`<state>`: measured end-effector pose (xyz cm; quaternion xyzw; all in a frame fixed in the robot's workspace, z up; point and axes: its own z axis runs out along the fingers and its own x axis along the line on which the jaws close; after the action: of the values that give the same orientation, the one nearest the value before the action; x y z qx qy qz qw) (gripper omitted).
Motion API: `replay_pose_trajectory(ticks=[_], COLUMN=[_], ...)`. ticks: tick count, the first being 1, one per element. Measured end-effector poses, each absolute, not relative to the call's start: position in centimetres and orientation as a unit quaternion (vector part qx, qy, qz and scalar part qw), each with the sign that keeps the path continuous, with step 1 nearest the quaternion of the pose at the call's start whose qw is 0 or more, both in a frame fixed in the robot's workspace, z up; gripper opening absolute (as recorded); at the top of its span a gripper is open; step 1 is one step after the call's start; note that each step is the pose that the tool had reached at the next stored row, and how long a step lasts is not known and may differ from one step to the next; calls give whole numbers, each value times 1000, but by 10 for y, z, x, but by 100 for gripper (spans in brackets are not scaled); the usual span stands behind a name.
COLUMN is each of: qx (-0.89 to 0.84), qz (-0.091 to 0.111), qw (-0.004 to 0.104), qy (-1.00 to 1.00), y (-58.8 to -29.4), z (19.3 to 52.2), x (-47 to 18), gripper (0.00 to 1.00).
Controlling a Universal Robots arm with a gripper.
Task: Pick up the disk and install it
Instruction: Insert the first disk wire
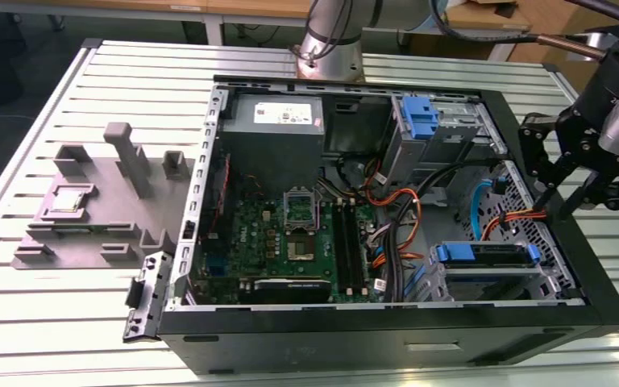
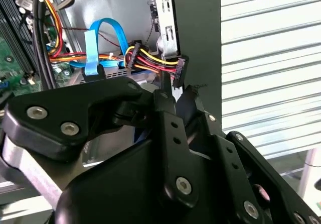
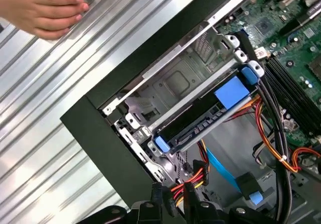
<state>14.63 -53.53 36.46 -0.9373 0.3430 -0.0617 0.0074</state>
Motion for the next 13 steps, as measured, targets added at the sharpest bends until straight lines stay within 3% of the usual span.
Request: replay_pose_trajectory(ticks=[5, 13], qx=[-940, -943], qz=[-75, -79], qw=[4, 6], qy=[332, 324], y=[-534, -531], z=[362, 358], x=[146, 146], gripper=[31, 31])
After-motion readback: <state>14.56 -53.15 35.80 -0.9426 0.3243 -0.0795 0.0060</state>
